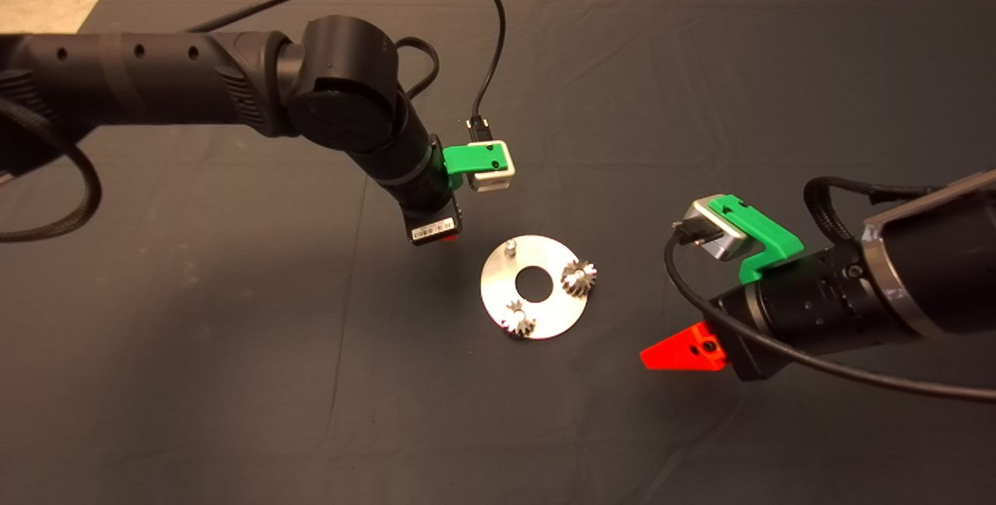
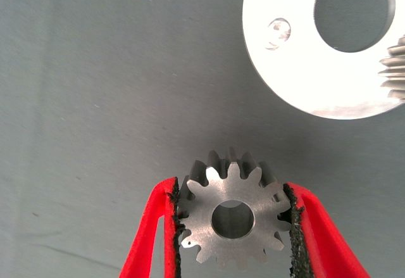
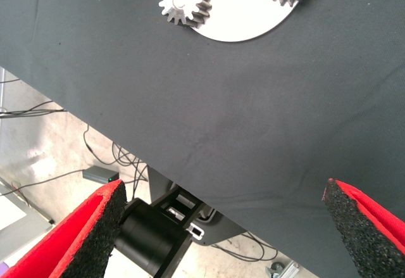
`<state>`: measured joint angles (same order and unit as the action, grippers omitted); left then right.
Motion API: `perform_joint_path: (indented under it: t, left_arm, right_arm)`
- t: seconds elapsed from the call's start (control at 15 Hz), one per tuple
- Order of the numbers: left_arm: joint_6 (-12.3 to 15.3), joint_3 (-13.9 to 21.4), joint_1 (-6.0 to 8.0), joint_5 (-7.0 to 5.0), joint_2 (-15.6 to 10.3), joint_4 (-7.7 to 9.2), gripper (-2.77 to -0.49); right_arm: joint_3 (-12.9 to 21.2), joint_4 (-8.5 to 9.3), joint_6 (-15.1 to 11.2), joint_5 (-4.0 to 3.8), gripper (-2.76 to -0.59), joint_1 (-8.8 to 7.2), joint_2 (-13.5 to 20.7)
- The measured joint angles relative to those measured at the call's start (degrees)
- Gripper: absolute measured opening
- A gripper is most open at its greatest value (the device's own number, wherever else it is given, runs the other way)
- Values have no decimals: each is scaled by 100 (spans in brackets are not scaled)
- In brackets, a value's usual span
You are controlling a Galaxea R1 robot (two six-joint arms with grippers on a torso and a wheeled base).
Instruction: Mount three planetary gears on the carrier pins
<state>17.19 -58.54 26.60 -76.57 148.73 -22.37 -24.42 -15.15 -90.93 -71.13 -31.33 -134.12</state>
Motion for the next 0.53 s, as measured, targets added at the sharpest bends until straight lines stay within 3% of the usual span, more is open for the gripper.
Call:
perform_joint_path:
  t: [0.13, 0.33, 0.53]
  left_arm:
    - [266, 237, 29, -5, 4, 16, -251]
    - [379, 320, 44, 11, 228, 68, -251]
    - [441, 317, 44, 84, 335, 74, -251]
  right_arm:
    - [0, -1, 2, 2, -102, -17, -2]
    - [0, 2, 0, 2, -102, -229, -1]
    - [4, 5, 0, 2, -102, -232, -2]
